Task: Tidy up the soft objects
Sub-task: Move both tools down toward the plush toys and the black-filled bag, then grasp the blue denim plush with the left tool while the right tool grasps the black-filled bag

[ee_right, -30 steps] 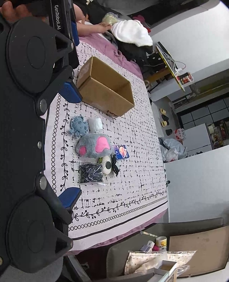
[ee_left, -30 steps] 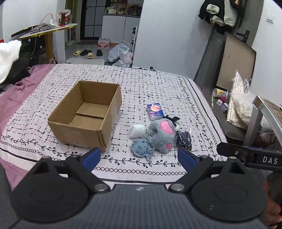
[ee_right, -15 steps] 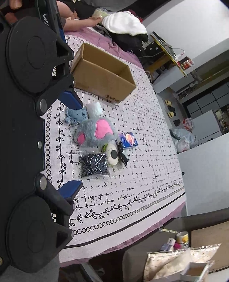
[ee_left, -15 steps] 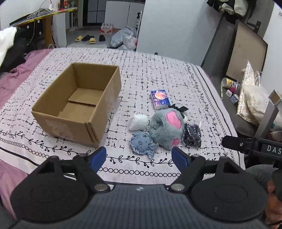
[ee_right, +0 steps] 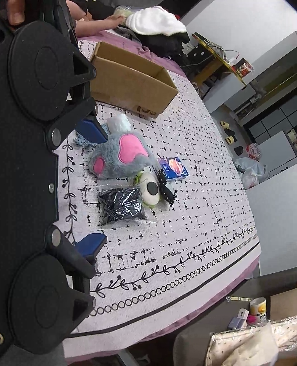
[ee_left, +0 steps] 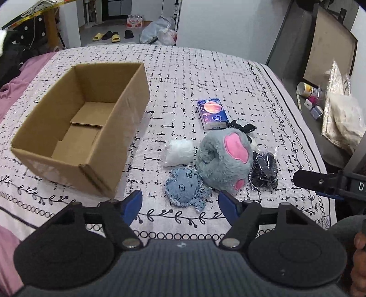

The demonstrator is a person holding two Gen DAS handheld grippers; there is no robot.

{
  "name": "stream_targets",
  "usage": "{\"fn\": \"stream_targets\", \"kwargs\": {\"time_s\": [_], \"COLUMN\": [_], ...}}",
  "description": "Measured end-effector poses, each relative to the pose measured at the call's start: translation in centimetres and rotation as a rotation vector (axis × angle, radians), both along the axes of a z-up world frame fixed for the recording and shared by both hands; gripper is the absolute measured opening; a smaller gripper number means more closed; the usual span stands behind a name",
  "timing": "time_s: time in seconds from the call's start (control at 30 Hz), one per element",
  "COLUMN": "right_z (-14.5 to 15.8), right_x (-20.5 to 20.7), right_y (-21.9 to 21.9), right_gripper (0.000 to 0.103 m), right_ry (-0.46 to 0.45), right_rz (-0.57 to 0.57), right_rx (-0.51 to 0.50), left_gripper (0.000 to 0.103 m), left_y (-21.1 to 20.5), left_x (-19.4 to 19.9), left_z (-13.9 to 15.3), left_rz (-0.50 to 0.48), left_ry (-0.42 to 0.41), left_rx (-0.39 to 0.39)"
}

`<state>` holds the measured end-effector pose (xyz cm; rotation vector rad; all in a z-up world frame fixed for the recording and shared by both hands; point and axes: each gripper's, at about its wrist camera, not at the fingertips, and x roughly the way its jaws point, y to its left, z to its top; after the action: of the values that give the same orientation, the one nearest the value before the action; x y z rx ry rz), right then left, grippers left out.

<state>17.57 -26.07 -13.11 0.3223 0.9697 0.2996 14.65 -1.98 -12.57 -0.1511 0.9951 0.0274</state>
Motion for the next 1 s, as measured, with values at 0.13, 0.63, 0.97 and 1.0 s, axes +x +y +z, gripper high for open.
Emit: {"fn": "stream_targets", "kwargs": {"time_s": [0.13,0.63,0.97,1.0], "right_z": [-1.2,-4.8,-6.4,-6.5], "right_x": [0.9,4.1,5.7,5.7], "right_y": [0.0,1.4,1.9,2.0], "right_gripper": [0.084,0.083,0.083,0.083], "right_ry": [0.024,0.078,0.107,0.102], "right_rz": [-0.017,-0.055,-0.078,-0.08], "right_rx": [-0.009,0.002,0.022,0.021], "left_gripper": [0.071,0.068,0.059,0.058], "left_y": [-0.3,-0.3,-1.0,-1.0], "left_x": [1.3,4.8,5.1,5.0], "left_z": [-1.3,-6.6,-7.5,-7.5], "left_rz": [-0.022,-0.074,-0.1,-0.099], "left_ry": [0.021,0.11,0.077,0.074], "left_rx": [0.022,0.042,0.081,0.091]}}
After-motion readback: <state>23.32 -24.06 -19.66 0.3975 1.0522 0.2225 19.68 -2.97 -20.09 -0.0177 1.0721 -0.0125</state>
